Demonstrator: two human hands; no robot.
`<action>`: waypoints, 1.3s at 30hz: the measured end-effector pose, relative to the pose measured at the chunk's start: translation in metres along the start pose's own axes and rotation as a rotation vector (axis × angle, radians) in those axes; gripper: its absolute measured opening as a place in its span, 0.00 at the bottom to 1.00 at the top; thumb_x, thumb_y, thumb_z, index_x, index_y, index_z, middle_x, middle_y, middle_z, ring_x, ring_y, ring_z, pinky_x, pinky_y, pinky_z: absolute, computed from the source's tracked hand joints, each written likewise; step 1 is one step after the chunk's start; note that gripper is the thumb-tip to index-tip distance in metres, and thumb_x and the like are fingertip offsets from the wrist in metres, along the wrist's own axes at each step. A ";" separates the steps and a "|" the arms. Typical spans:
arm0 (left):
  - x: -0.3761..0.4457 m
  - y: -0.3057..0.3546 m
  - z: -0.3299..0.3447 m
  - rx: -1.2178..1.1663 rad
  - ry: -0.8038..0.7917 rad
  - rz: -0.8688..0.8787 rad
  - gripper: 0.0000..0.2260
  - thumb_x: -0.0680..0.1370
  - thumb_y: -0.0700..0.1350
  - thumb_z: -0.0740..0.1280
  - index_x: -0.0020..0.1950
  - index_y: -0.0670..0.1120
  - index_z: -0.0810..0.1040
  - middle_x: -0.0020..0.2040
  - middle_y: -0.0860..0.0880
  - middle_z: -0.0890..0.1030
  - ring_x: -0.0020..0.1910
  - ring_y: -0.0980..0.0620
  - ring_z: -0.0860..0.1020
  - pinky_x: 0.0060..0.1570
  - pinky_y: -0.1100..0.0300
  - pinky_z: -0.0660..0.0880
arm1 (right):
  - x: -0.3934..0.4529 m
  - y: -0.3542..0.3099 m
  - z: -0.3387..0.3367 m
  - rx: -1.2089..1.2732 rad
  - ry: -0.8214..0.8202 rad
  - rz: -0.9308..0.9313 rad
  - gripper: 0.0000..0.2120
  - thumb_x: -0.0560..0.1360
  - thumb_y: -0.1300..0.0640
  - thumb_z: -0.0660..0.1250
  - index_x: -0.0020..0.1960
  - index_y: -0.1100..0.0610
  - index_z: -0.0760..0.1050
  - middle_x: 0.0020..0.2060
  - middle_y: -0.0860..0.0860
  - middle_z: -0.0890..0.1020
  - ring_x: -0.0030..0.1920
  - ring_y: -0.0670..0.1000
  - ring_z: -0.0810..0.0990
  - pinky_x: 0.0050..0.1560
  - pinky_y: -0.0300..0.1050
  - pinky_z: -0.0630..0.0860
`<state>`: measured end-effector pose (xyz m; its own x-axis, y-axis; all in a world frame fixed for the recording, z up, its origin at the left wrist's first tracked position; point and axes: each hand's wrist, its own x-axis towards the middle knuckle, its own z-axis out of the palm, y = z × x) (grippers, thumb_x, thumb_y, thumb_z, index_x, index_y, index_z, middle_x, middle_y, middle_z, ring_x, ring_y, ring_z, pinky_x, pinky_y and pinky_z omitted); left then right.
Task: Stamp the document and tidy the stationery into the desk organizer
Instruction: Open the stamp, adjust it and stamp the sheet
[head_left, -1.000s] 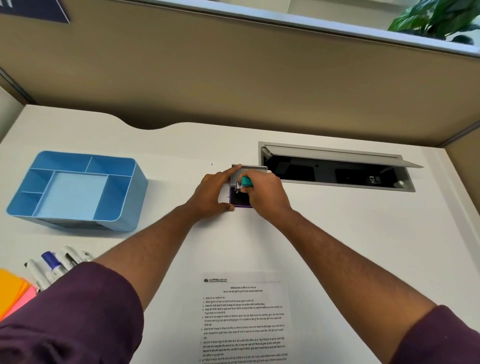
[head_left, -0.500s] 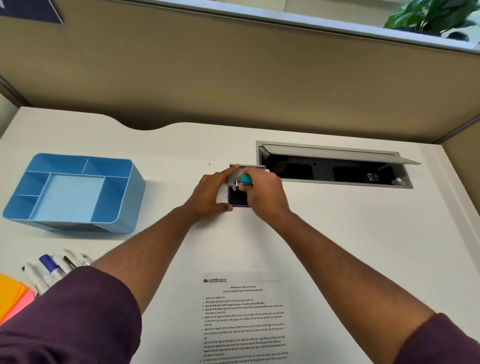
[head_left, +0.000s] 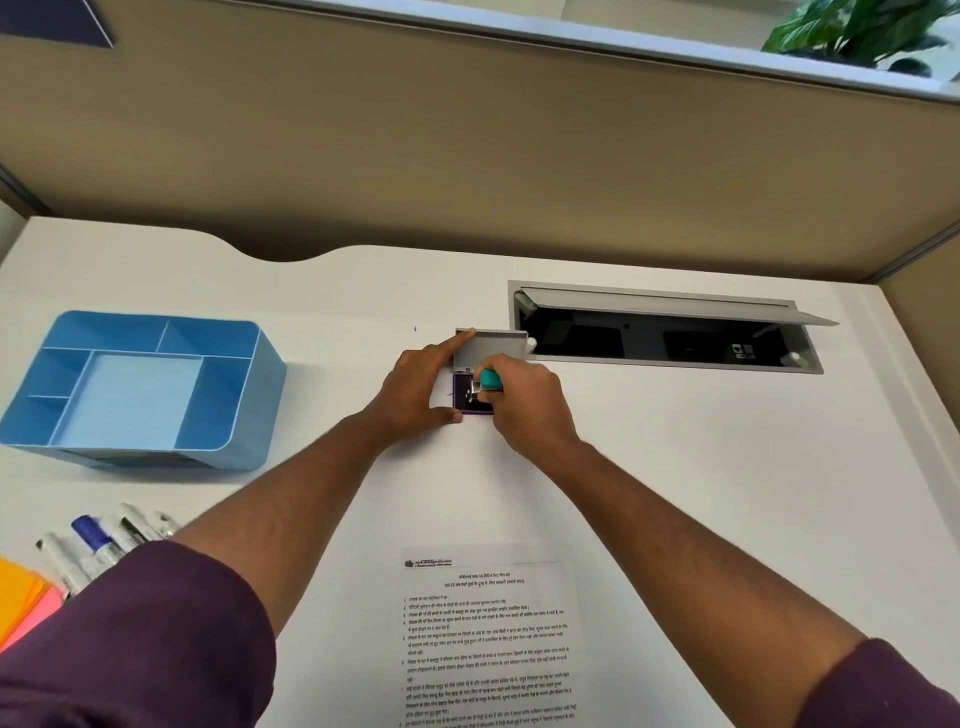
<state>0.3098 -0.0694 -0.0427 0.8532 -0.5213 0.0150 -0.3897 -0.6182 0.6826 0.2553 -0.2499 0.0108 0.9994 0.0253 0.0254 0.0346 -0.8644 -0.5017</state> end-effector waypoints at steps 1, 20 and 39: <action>0.000 -0.001 0.001 -0.002 -0.005 -0.004 0.50 0.66 0.48 0.80 0.80 0.56 0.54 0.75 0.54 0.68 0.65 0.51 0.70 0.70 0.54 0.62 | 0.005 -0.001 -0.003 -0.005 -0.007 0.000 0.13 0.72 0.66 0.71 0.55 0.55 0.80 0.48 0.53 0.85 0.48 0.56 0.81 0.47 0.49 0.79; 0.000 -0.001 0.004 0.033 -0.006 -0.025 0.50 0.67 0.50 0.80 0.80 0.58 0.52 0.76 0.54 0.66 0.66 0.51 0.70 0.70 0.54 0.63 | 0.001 0.005 0.003 0.020 0.002 -0.010 0.15 0.72 0.67 0.71 0.56 0.55 0.81 0.46 0.54 0.86 0.46 0.58 0.82 0.46 0.50 0.80; 0.003 -0.001 0.002 0.033 0.004 -0.008 0.52 0.64 0.49 0.82 0.80 0.56 0.54 0.75 0.53 0.69 0.66 0.48 0.72 0.69 0.50 0.65 | 0.017 -0.016 -0.007 -0.262 -0.140 -0.107 0.13 0.73 0.67 0.68 0.56 0.59 0.78 0.48 0.59 0.83 0.49 0.62 0.82 0.44 0.50 0.77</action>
<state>0.3116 -0.0718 -0.0450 0.8580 -0.5135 0.0125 -0.3937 -0.6419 0.6580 0.2717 -0.2391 0.0250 0.9824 0.1762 -0.0619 0.1543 -0.9525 -0.2626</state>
